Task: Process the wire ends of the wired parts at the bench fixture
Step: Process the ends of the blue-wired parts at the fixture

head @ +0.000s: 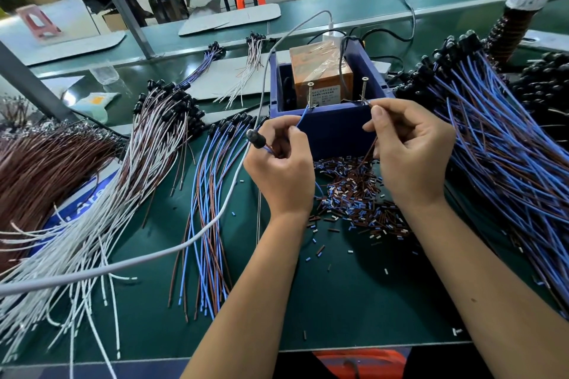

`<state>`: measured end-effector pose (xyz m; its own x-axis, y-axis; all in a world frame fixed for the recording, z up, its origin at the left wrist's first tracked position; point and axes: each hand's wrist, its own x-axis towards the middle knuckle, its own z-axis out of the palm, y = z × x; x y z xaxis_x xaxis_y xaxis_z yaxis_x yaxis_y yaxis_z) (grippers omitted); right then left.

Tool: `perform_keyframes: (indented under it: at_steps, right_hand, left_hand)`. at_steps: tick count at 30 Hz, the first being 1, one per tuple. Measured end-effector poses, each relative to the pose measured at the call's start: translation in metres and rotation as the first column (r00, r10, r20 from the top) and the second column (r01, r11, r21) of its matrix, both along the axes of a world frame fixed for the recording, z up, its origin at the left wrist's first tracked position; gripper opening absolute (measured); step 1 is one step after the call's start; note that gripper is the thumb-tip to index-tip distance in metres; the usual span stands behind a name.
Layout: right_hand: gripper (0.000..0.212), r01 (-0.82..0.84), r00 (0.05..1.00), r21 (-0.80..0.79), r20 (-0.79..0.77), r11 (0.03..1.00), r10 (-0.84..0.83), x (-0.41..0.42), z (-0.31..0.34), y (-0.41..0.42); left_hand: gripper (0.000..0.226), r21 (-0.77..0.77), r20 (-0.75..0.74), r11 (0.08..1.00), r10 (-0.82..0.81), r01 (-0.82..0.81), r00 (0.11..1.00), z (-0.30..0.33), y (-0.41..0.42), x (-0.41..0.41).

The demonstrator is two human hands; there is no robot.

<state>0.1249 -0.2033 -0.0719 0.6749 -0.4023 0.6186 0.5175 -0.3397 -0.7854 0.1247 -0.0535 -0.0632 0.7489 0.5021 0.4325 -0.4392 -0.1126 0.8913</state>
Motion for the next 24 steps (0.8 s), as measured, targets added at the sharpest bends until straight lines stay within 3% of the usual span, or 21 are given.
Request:
perform_keyframes:
  at_steps: [9,24]
  right_hand:
    - [0.018,0.108,0.994,0.039,0.003,0.993,-0.108,0.0029,0.0013,0.0019]
    - [0.02,0.068,0.998,-0.026,-0.015,0.997,-0.068,-0.0015,0.0029,0.0073]
  left_hand:
    - [0.014,-0.017,0.015,1.0,0.019,-0.019,1.0,0.0008,-0.0006,-0.0009]
    - [0.023,-0.025,0.002,0.997,-0.07,0.07,0.998,-0.004,-0.0007,0.0021]
